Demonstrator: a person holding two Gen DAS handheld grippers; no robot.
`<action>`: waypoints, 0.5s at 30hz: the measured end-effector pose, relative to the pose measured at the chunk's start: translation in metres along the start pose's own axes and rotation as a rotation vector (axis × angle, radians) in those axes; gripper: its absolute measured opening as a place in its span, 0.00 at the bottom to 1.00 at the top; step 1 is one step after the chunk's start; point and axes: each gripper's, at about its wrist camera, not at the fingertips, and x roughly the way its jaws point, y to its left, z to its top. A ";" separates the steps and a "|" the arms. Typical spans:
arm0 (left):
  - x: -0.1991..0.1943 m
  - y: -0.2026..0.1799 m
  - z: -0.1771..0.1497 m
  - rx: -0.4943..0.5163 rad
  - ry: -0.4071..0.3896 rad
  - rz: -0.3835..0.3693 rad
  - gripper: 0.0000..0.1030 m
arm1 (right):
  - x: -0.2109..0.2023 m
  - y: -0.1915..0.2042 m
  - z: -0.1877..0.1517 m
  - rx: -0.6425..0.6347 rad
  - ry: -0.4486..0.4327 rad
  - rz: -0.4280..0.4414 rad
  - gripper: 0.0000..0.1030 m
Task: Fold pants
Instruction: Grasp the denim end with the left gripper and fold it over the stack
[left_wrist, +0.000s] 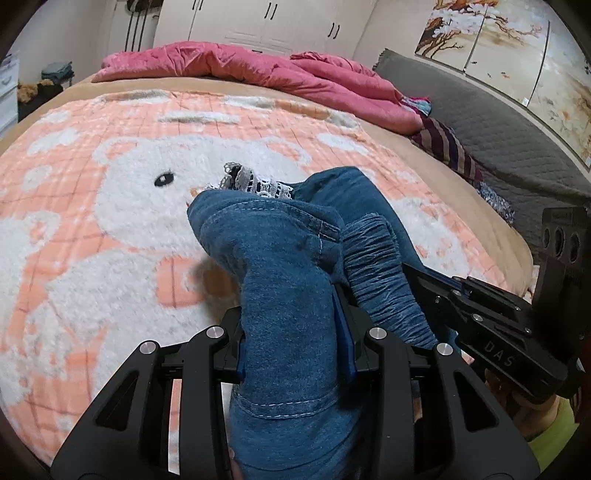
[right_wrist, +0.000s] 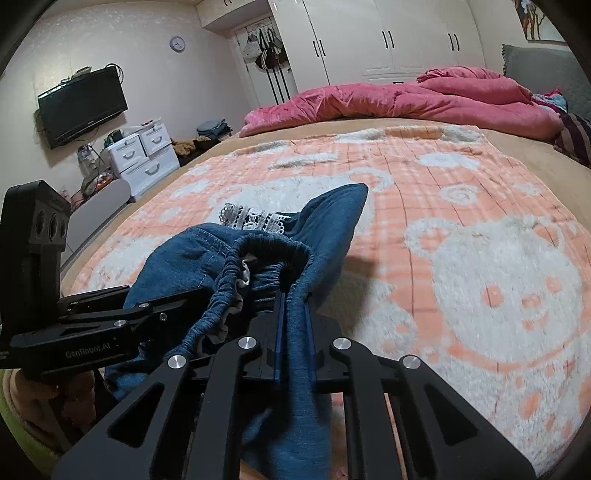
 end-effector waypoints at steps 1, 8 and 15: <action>-0.001 0.001 0.003 0.003 -0.007 0.003 0.27 | 0.001 0.000 0.003 -0.002 -0.003 -0.001 0.09; -0.002 0.017 0.036 0.012 -0.049 0.036 0.27 | 0.023 0.005 0.040 -0.017 -0.016 0.013 0.09; 0.007 0.032 0.066 0.032 -0.076 0.074 0.27 | 0.055 0.009 0.071 -0.042 -0.009 0.007 0.09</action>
